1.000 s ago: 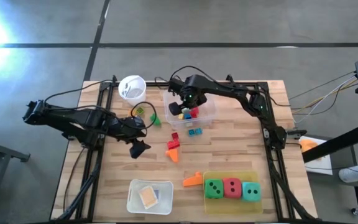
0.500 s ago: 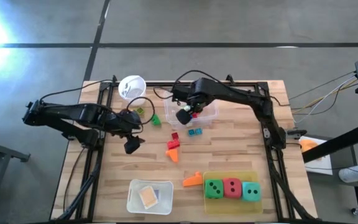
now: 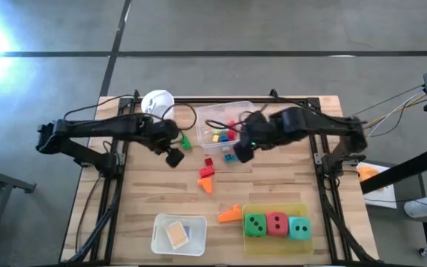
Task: Pick & Place Toys
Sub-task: Adjust the transparent bin on the table, then put the green game piece into the transparent bin
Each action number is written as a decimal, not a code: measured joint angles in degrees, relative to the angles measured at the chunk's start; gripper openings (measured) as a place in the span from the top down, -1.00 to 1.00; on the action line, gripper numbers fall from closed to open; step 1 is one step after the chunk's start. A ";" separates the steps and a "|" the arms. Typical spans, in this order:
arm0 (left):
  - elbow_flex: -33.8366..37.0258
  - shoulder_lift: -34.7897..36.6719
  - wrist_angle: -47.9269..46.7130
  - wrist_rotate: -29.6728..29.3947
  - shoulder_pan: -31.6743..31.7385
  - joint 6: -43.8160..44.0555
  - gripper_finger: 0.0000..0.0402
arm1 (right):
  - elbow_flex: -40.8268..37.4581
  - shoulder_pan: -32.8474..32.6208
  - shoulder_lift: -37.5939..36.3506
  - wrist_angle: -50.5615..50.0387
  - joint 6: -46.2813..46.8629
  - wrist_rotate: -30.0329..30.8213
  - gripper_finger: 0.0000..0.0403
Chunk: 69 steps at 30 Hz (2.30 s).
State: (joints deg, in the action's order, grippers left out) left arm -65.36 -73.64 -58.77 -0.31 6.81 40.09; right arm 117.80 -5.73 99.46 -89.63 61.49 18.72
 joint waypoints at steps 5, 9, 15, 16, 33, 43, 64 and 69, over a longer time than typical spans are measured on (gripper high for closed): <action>0.00 -4.58 1.59 -6.63 5.11 7.02 -0.64 | -5.57 -3.23 -5.80 -0.02 1.80 5.53 -0.84; 0.00 -9.54 3.25 -8.29 8.40 12.36 -0.64 | -10.77 -4.37 -9.96 -0.04 1.59 6.02 -0.84; 0.02 -16.44 6.52 -8.29 10.29 17.67 -0.64 | -18.35 -6.08 -17.37 -0.01 2.88 7.00 -0.84; 0.02 -17.30 6.52 -8.49 10.49 18.80 -0.64 | -19.35 -6.33 -18.54 0.00 2.99 6.98 -0.84; 0.07 -15.70 9.03 -11.77 11.75 10.73 -0.64 | -29.27 -7.81 -31.06 0.76 5.84 8.52 -0.84; 0.02 -13.89 21.72 -8.89 11.52 10.76 -0.28 | -30.30 -7.81 -30.82 2.11 6.39 8.76 -0.84; 0.40 -15.32 11.47 -10.26 12.10 20.89 -0.25 | -30.30 -7.81 -30.66 5.51 6.06 8.48 -0.84; 4.14 -15.26 14.26 -11.30 12.42 26.93 -0.47 | -30.30 -7.81 -30.66 6.17 5.84 8.46 -0.84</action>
State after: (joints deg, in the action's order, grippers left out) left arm -61.22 -88.90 -44.51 -11.61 19.24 67.02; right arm 87.50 -13.54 68.79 -83.46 67.33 27.18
